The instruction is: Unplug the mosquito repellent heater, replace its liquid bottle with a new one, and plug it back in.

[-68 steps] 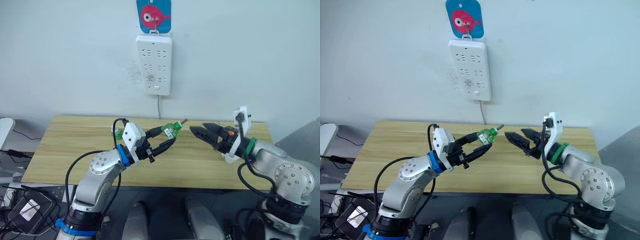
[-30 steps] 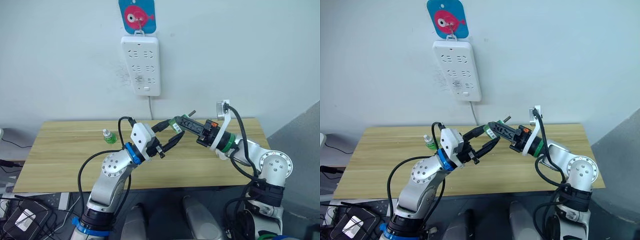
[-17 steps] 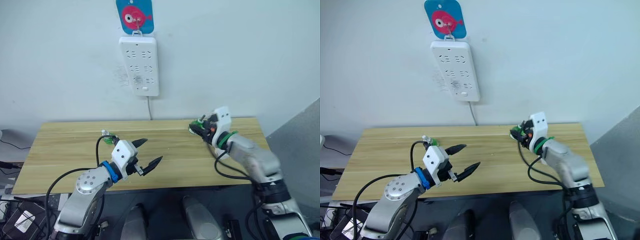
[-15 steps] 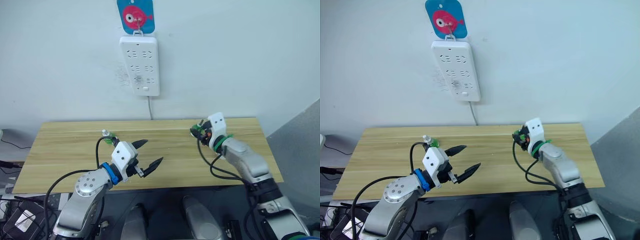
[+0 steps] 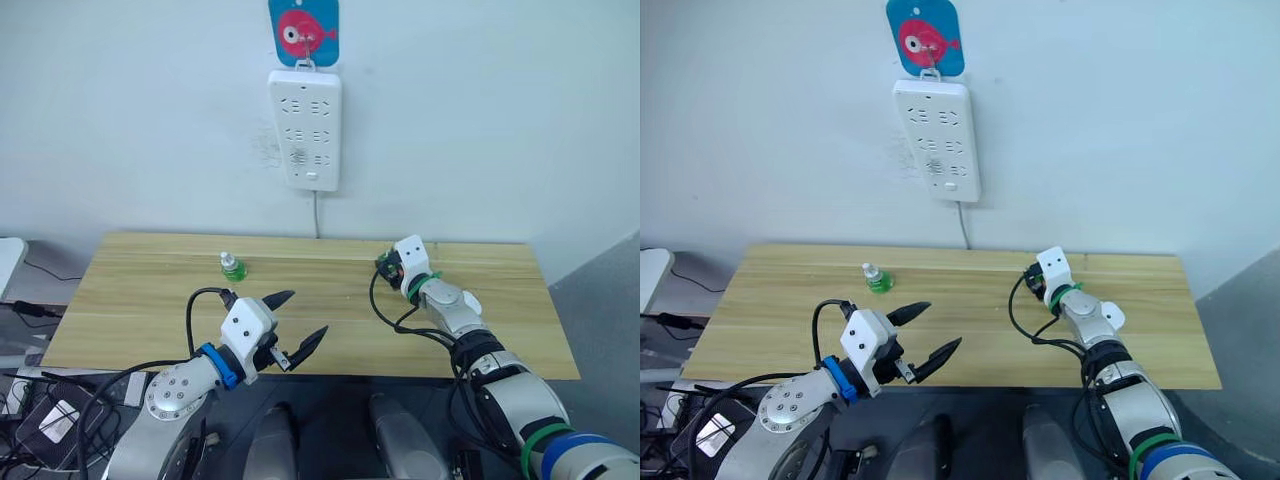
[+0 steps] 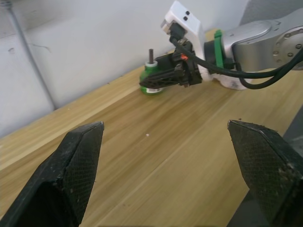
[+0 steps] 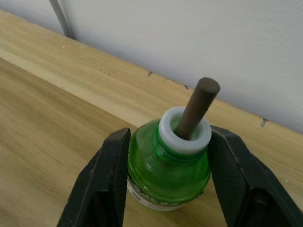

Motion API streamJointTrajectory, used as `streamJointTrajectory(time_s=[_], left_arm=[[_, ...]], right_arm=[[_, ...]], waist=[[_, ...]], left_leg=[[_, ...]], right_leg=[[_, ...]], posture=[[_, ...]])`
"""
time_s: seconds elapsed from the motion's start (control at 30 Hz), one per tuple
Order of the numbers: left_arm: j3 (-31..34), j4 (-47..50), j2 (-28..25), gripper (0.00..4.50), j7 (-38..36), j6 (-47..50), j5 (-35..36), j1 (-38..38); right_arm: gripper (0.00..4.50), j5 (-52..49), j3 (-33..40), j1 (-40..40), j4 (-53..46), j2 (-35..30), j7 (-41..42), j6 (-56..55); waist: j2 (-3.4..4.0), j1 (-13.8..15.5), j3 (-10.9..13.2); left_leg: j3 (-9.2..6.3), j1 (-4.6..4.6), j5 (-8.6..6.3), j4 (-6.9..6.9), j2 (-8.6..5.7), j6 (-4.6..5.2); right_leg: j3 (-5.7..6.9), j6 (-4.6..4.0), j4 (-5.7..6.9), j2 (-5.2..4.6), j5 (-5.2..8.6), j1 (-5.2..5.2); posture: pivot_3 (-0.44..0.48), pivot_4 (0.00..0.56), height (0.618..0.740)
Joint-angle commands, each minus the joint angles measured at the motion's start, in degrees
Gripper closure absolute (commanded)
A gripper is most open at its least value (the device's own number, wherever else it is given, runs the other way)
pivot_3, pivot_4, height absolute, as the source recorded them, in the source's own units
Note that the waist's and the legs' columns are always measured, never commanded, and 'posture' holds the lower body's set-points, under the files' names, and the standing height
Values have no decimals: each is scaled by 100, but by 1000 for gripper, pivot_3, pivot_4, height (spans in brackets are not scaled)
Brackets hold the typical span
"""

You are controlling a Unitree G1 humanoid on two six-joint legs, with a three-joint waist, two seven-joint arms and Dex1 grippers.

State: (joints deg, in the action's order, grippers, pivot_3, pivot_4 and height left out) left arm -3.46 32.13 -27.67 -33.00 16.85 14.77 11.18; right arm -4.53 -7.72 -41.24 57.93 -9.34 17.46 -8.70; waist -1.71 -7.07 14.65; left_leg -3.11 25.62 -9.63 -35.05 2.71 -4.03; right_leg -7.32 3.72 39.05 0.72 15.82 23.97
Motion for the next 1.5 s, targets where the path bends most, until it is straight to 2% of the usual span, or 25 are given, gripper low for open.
streamJointTrajectory(time_s=[0.03,0.1,0.27,0.4,0.5,0.57,0.6,0.87,1.03,1.2,1.37,1.5], left_arm=[[85,290,76,0,-16,-131,183,43],[100,280,53,0,-97,-159,246,96],[427,-174,317,0,350,-211,163,466],[915,-733,448,0,553,-127,216,727],[1298,-1229,505,0,845,-312,45,715],[1463,-1552,556,0,1005,-462,-26,577],[1532,-1719,594,0,1033,-576,-16,475],[1714,-3519,684,0,1232,-1470,-261,-725],[1605,-5655,582,0,1173,-2210,-528,-2127],[1504,-7058,546,0,1272,-2841,-819,-3032],[1441,-7896,627,0,1169,-3195,-841,-3610],[1420,-8192,687,0,1105,-3435,-847,-3842]], right_arm=[[716,-44,271,7,-161,9,125,-270],[42,-66,325,133,-497,-16,275,-275],[42,19,126,871,-2376,-407,941,-112],[42,-274,-366,1487,-4521,-918,2182,503],[42,-349,-771,1679,-5558,-1319,2938,978],[42,-398,-900,1675,-5910,-1399,3144,1261],[42,-429,-941,1635,-6061,-1364,3166,1436],[42,-469,-1172,1332,-7076,-1021,2936,3209],[42,-597,-1051,1265,-7507,-839,2579,4279],[42,-682,-963,1471,-7945,-921,2413,4716],[42,-848,-947,1755,-8454,-1055,2313,5120],[42,-941,-955,1858,-8621,-1108,2270,5253]], waist=[[0,24,0],[0,36,0],[6,78,4],[13,67,8],[15,55,16],[10,62,35],[10,62,43],[-1,95,223],[-5,191,443],[-8,206,639],[-4,200,712],[-4,187,730]], left_leg=[[0,-2,0,0,0,0],[1,-4,0,0,1,0],[1,-5,-1,7,1,-1],[0,-8,-1,8,4,-1],[2,-28,-1,7,9,0],[2,-64,-1,8,8,-1],[3,-83,-1,7,8,-2],[11,-82,2,0,5,-9],[-1,-75,1,12,7,-10],[7,-55,-8,12,6,-24],[-1,-55,-19,17,7,-41],[0,-55,-23,17,6,-47]], right_leg=[[0,0,0,0,0,-1],[0,0,1,1,0,-1],[0,0,0,0,0,0],[1,2,0,1,2,1],[1,8,2,5,10,-12],[1,-6,0,5,33,-48],[0,-43,-2,4,57,-66],[-10,-33,-3,0,51,-68],[5,-1,-1,5,34,-56],[1,15,-3,-2,35,-40],[7,27,0,-2,41,-41],[6,33,-3,-3,45,-42]], posture=[[-50,247,736],[-59,248,736],[-76,255,736],[-94,264,736],[-105,273,736],[-108,287,736],[-110,294,736],[-119,369,736],[-136,447,736],[-166,468,736],[-194,461,736],[-198,465,736]])
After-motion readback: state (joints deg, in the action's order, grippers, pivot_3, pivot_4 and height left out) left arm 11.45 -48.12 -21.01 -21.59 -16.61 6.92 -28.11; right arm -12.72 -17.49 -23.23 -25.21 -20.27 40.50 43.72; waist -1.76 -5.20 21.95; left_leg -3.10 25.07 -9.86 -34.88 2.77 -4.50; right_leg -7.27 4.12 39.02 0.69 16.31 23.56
